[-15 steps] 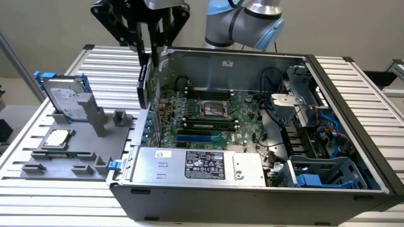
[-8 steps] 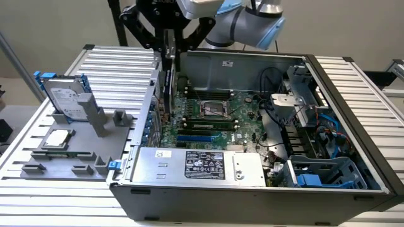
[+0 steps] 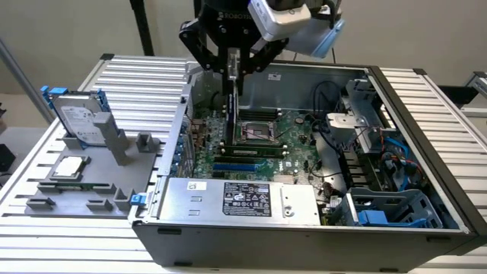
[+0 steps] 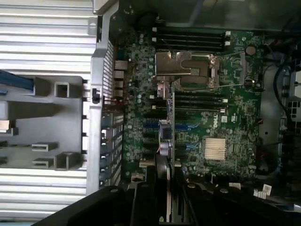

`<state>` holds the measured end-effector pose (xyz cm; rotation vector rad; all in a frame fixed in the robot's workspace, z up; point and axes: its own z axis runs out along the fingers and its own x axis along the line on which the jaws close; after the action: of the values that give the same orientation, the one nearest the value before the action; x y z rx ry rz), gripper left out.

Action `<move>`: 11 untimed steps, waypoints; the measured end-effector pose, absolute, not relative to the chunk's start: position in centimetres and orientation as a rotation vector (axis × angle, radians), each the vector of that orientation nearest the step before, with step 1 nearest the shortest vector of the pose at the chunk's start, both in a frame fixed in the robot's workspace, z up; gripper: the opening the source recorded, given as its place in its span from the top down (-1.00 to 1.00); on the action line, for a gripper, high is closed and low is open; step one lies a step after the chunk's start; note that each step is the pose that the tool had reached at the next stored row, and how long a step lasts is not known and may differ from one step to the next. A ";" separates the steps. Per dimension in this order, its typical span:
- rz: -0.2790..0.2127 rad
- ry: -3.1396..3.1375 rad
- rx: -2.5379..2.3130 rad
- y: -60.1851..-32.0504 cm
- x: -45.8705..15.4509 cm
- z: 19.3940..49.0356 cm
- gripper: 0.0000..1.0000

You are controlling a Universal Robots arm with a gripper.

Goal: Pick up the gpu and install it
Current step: 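Pick up the gpu and move the gpu toward the slot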

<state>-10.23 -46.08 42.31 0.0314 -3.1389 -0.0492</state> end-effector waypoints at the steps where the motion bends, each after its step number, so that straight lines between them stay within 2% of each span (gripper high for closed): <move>1: -0.049 -3.139 0.032 -46.0 -9.7 42.1 1.00; 11: -0.048 -3.139 0.030 -44.3 -4.9 40.0 1.00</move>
<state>-4.88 -44.34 39.98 0.0303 -3.1387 -0.0481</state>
